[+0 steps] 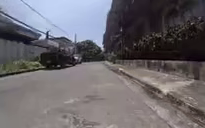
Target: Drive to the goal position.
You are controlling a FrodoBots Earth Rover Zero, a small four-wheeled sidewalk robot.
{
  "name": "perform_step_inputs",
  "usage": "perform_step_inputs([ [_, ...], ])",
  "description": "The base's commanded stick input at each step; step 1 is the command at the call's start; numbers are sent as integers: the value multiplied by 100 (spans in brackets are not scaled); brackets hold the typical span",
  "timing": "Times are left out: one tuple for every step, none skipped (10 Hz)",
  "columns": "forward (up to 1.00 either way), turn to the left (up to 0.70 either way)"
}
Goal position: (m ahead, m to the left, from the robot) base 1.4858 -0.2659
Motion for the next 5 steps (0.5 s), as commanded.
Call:
perform_step_inputs([
  [100, -29],
  [100, -29],
  [100, -28],
  [100, -17],
  [100, -7],
])
